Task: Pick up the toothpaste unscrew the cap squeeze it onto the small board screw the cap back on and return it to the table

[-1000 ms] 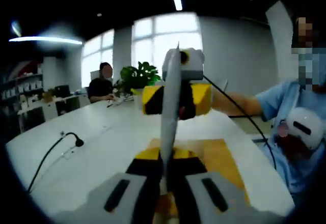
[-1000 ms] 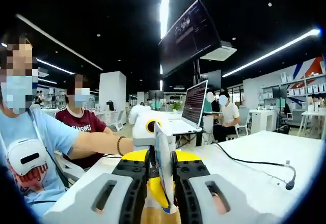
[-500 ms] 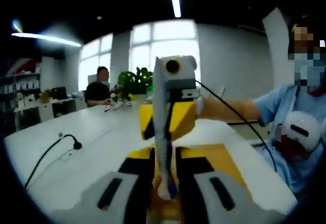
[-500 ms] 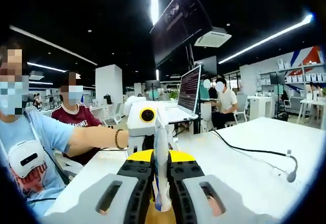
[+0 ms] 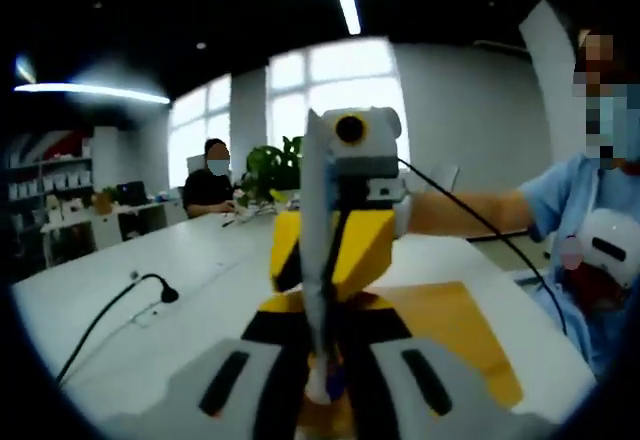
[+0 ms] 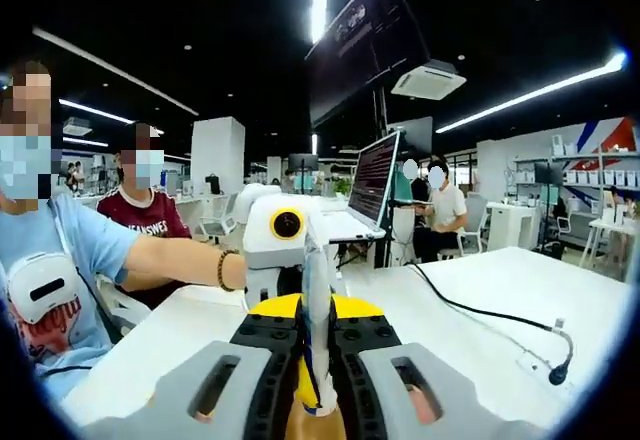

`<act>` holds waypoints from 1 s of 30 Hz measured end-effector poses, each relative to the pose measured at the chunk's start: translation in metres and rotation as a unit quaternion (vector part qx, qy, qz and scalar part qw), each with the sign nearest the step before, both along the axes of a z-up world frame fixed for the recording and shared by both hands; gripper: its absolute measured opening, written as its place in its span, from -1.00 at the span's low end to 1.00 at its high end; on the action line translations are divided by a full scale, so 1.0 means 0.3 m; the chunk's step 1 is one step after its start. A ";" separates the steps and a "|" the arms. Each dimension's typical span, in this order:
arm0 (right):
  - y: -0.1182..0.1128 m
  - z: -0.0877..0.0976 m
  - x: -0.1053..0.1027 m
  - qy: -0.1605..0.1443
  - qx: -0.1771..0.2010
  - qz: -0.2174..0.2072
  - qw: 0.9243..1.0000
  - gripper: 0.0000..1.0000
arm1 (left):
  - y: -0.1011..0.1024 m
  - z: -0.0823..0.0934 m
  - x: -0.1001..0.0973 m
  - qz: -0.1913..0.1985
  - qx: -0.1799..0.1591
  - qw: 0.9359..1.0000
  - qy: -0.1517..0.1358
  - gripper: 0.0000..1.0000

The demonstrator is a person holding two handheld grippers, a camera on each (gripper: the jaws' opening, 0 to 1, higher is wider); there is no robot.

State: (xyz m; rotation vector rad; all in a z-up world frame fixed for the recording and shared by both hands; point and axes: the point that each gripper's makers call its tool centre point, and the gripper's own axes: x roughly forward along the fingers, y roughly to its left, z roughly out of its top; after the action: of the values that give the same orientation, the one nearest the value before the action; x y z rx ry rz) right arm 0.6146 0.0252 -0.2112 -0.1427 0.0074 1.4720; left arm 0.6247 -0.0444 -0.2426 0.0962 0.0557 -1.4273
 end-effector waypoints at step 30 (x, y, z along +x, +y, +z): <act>-0.024 0.061 0.064 -0.180 -0.039 -0.065 0.981 -0.84 | 0.033 -0.047 0.023 0.019 -0.008 0.997 0.072 -0.87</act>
State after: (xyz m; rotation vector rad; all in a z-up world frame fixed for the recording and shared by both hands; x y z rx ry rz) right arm 0.6336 0.0179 -0.1929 -0.4622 -0.2163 1.2982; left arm 0.6316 -0.0346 -0.2566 -0.0209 0.1640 -1.3953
